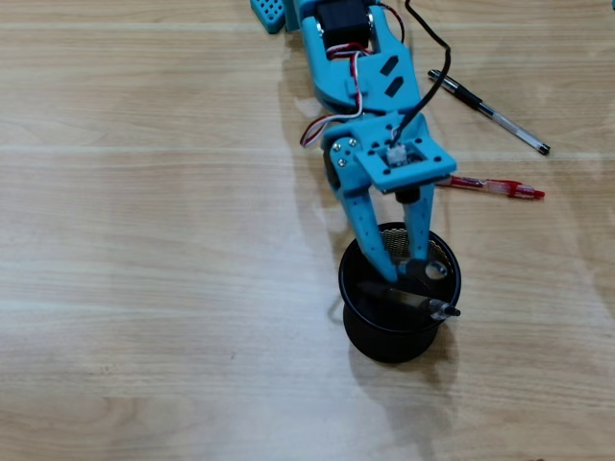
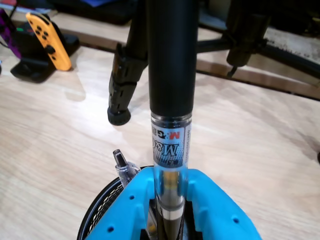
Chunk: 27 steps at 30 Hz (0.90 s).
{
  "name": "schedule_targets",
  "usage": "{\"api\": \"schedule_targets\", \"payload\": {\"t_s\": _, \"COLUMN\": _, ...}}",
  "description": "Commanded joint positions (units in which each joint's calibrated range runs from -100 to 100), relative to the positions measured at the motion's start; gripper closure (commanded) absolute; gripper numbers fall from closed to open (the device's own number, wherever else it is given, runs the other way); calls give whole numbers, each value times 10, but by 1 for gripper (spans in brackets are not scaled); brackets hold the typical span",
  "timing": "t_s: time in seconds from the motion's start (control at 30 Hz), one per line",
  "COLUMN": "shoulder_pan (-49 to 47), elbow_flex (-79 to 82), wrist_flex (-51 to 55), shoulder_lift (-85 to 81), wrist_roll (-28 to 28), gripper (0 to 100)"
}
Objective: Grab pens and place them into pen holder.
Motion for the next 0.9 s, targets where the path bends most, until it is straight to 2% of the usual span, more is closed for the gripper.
{"api": "schedule_targets", "payload": {"t_s": 0.0, "shoulder_pan": 5, "elbow_flex": -3, "wrist_flex": -7, "shoulder_lift": -11, "wrist_roll": 1, "gripper": 86}}
{"api": "schedule_targets", "payload": {"t_s": 0.3, "shoulder_pan": -4, "elbow_flex": 33, "wrist_flex": -4, "shoulder_lift": -68, "wrist_roll": 21, "gripper": 87}}
{"api": "schedule_targets", "payload": {"t_s": 0.47, "shoulder_pan": -11, "elbow_flex": 124, "wrist_flex": -3, "shoulder_lift": -168, "wrist_roll": 45, "gripper": 97}}
{"api": "schedule_targets", "payload": {"t_s": 0.53, "shoulder_pan": -13, "elbow_flex": 166, "wrist_flex": 9, "shoulder_lift": -209, "wrist_roll": 57, "gripper": 97}}
{"api": "schedule_targets", "payload": {"t_s": 0.63, "shoulder_pan": -26, "elbow_flex": 202, "wrist_flex": 76, "shoulder_lift": -273, "wrist_roll": 89, "gripper": 98}}
{"api": "schedule_targets", "payload": {"t_s": 0.77, "shoulder_pan": -45, "elbow_flex": 206, "wrist_flex": 227, "shoulder_lift": -340, "wrist_roll": 148, "gripper": 98}}
{"api": "schedule_targets", "payload": {"t_s": 0.87, "shoulder_pan": -62, "elbow_flex": 205, "wrist_flex": 321, "shoulder_lift": -378, "wrist_roll": 167, "gripper": 98}}
